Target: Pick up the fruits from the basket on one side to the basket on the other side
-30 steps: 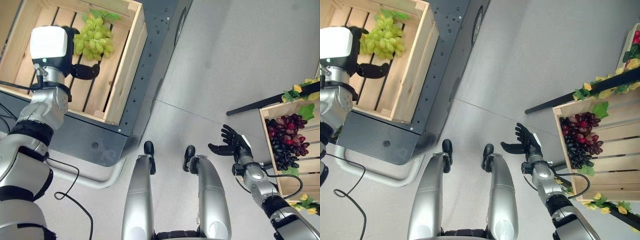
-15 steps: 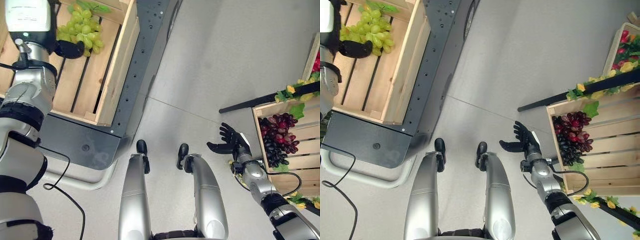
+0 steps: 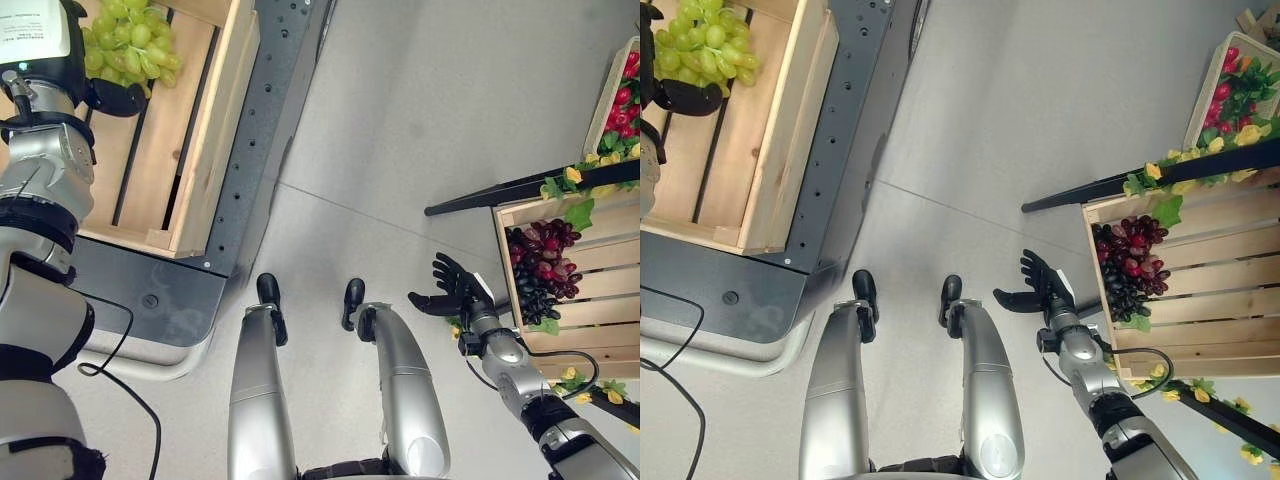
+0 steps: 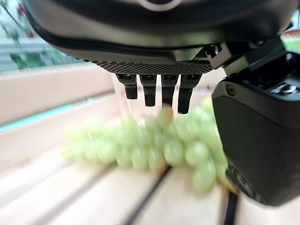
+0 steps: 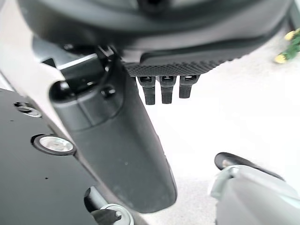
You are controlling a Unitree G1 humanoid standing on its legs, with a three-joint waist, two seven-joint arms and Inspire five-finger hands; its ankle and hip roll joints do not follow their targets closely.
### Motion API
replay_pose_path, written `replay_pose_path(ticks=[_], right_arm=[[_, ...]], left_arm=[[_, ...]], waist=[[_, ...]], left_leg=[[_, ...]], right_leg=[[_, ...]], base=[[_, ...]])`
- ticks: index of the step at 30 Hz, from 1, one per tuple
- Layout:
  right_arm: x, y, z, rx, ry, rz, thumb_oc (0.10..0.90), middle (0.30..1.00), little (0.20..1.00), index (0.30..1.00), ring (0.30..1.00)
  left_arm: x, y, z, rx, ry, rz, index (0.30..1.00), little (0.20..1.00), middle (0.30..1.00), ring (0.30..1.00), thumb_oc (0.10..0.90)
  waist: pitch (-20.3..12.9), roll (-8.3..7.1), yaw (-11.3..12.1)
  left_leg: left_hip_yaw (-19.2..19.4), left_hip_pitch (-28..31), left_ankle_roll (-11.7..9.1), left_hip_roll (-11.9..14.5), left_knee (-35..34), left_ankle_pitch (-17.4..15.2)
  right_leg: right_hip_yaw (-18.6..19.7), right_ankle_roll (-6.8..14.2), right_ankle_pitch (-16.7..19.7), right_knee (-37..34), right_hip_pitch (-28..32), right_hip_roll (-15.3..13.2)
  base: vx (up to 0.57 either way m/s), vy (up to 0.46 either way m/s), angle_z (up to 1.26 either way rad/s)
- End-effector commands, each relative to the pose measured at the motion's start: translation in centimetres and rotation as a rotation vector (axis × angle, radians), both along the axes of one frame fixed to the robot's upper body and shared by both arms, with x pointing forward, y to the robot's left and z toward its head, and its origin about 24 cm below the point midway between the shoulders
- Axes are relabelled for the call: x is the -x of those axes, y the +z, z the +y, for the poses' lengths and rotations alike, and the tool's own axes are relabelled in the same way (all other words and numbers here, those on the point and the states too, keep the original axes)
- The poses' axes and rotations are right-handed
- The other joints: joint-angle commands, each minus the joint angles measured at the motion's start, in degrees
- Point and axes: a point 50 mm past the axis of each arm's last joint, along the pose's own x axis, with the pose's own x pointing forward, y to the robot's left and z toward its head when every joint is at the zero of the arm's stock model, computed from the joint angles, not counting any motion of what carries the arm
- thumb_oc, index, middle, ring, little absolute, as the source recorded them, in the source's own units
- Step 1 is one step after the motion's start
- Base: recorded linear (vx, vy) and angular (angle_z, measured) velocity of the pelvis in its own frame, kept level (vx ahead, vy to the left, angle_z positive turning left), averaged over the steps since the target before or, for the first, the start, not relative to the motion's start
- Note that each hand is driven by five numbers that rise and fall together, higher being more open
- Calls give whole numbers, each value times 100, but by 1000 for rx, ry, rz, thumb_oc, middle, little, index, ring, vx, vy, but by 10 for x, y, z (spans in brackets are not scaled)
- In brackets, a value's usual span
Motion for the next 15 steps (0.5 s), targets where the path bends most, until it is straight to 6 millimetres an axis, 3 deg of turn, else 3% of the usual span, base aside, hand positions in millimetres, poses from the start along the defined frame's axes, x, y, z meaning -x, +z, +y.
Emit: replay_pose_path(ticks=[1, 6, 12, 13, 14, 15], right_arm=[[6, 18, -26, 72, -53, -88, 800, 900, 900, 900, 900], [3, 28, -26, 91, -35, -120, 800, 900, 900, 900, 900], [1, 34, -31, 99, -50, -123, 800, 900, 900, 900, 900], [1, 35, -35, 101, -61, -122, 800, 900, 900, 900, 900], [1, 35, -36, 100, -64, -121, 800, 900, 900, 900, 900], [1, 35, -39, 99, -73, -119, 800, 900, 900, 900, 900]], left_arm=[[8, 48, -1, 84, -75, -30, 900, 900, 900, 900, 800], [0, 25, -2, 225, -131, 157, 900, 900, 900, 900, 800], [5, -1, 20, 339, -15, 385, 900, 900, 900, 900, 800], [8, -6, 25, 351, 4, 415, 521, 521, 521, 521, 547], [8, -6, 26, 353, 7, 414, 300, 300, 300, 300, 400], [9, -7, 27, 359, 10, 427, 300, 300, 300, 300, 400]], waist=[[-59, 4, 57], [-59, 39, 9], [-59, 99, -62], [-59, 121, -83], [-59, 126, -88], [-59, 146, -98]], left_leg=[[644, 790, 264, -271, -578, -850], [675, 776, 261, -278, -606, -816], [744, 885, 254, -267, -633, -807], [767, 924, 252, -259, -629, -802], [775, 939, 251, -255, -633, -800], [794, 991, 250, -250, -641, -811]], right_leg=[[-34, 28, 321, -492, 221, 292], [10, 28, 354, -530, 195, 312], [65, 23, 357, -559, 256, 302], [85, 22, 362, -553, 276, 296], [91, 21, 360, -554, 286, 294], [109, 26, 351, -557, 320, 294]], base=[[0, 0, 0], [-4, 7, -2], [-3, 8, -5], [0, 0, 0], [-1, 18, -4], [0, 6, -5]])
